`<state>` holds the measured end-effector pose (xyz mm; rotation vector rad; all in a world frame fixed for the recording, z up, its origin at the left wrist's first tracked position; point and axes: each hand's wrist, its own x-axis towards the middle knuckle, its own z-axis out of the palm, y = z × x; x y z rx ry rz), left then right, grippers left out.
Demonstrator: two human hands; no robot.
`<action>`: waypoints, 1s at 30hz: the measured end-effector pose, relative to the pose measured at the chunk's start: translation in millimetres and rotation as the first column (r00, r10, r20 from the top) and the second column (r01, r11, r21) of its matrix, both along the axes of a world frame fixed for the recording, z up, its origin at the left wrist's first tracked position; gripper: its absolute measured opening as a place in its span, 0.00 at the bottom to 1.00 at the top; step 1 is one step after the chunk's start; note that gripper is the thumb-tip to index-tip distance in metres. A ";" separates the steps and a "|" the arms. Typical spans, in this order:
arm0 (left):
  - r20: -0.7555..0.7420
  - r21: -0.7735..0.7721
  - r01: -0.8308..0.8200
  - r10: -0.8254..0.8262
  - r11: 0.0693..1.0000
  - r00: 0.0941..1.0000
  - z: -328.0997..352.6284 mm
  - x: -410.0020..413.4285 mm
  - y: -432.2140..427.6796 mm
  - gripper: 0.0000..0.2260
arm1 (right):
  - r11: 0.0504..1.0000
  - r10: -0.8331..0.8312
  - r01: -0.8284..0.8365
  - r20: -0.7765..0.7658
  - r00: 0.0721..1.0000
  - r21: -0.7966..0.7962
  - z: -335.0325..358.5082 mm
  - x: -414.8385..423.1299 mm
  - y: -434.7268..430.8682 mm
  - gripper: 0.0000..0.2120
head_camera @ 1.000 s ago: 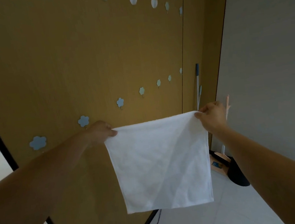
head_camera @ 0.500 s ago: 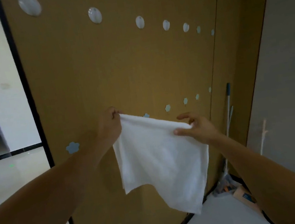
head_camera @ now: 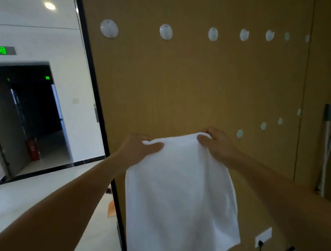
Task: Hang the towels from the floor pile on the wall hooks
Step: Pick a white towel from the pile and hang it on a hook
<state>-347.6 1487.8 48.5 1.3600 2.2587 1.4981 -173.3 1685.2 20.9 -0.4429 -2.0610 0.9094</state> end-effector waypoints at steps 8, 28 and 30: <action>-0.099 0.235 -0.096 0.122 0.967 0.988 70.1 -60.7 -31.9 0.18 | 0.983 0.143 -0.161 -0.186 0.972 -0.086 73.7 -83.1 -33.6 0.13; -0.479 0.640 -0.412 0.756 0.648 0.446 287.8 -155.9 0.5 0.14 | 0.981 -0.023 0.130 -0.570 0.821 0.147 315.2 -240.7 -39.3 0.09; -0.477 0.649 -0.435 0.779 0.625 0.407 289.6 -158.5 5.1 0.12 | 0.974 -0.032 0.147 -0.540 0.841 0.171 319.5 -248.5 -34.7 0.09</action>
